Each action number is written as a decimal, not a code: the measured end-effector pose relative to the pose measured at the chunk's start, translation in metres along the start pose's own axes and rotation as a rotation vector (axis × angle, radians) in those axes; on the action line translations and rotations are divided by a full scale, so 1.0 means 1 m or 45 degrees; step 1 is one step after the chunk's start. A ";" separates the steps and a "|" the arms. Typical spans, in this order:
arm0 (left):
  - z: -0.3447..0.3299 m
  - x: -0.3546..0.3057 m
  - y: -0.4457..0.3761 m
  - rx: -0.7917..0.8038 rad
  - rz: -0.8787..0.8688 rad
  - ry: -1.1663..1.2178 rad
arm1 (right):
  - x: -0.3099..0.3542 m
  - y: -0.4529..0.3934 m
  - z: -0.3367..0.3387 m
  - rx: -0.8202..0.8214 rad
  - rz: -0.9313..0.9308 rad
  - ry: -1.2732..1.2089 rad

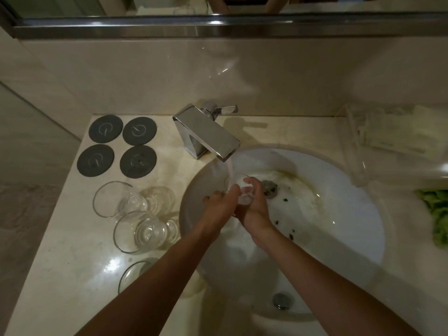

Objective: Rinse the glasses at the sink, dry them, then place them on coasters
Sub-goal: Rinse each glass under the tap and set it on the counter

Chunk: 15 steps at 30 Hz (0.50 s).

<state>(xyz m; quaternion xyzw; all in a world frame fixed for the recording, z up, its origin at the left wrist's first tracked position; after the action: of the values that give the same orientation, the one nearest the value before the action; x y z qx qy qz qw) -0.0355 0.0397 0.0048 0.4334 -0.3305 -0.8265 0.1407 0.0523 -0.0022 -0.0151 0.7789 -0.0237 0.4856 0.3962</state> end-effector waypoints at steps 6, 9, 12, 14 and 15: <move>0.014 -0.014 -0.017 -0.055 -0.173 -0.166 | 0.002 -0.002 0.002 -0.033 0.450 0.501; 0.020 -0.021 -0.024 -0.163 -0.289 -0.370 | 0.009 -0.005 0.008 -0.081 0.629 0.724; 0.025 -0.032 -0.014 -0.321 -0.507 -0.554 | 0.010 -0.008 0.008 -0.046 0.718 0.879; 0.028 -0.035 -0.009 -0.434 -0.613 -0.667 | 0.009 -0.009 0.009 -0.034 0.722 0.886; 0.028 -0.034 -0.008 -0.474 -0.656 -0.682 | 0.011 -0.008 0.009 -0.046 0.737 0.898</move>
<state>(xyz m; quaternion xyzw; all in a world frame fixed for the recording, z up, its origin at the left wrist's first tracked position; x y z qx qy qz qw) -0.0374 0.0756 0.0321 0.2386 -0.0811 -0.9639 -0.0859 0.0681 0.0008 -0.0131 0.5204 -0.1125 0.8113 0.2415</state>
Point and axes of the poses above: each hand's wrist, its own y-axis away from the middle knuckle, its own z-axis out of the back of the hand, x = y × z, the point moved 4 cm from there along -y, towards the middle knuckle, and after that the axes turned 6 degrees about -x, right-handed, at the moved point
